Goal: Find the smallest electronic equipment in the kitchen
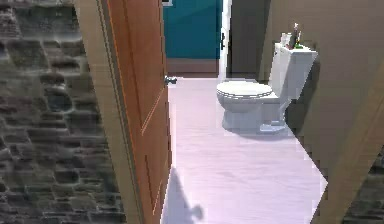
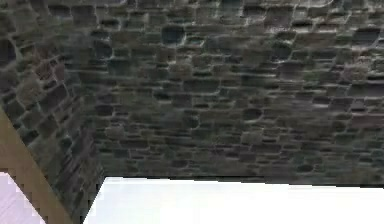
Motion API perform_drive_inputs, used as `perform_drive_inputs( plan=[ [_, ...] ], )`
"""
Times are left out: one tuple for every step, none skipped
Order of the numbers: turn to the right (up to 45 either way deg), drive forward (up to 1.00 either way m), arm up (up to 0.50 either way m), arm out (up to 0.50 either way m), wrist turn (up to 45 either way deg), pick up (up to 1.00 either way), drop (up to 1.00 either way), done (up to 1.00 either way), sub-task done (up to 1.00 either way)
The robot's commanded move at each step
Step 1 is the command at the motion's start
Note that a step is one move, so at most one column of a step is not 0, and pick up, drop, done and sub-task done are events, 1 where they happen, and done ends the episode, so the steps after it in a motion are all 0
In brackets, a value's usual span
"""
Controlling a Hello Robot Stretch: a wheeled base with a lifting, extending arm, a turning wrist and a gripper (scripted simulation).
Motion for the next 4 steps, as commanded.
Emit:
perform_drive_inputs(
  plan=[
    [0.0,0.60,0.00,0.00,0.0,0.00,0.00,0.00,0.00],
    [3.0,0.00,0.00,0.00,0.0,0.00,0.00,0.00,0.00],
    [0.0,1.00,0.00,0.00,0.0,0.00,0.00,0.00,0.00],
    [0.0,0.20,0.00,0.00,0.0,0.00,0.00,0.00,0.00]
  ],
)
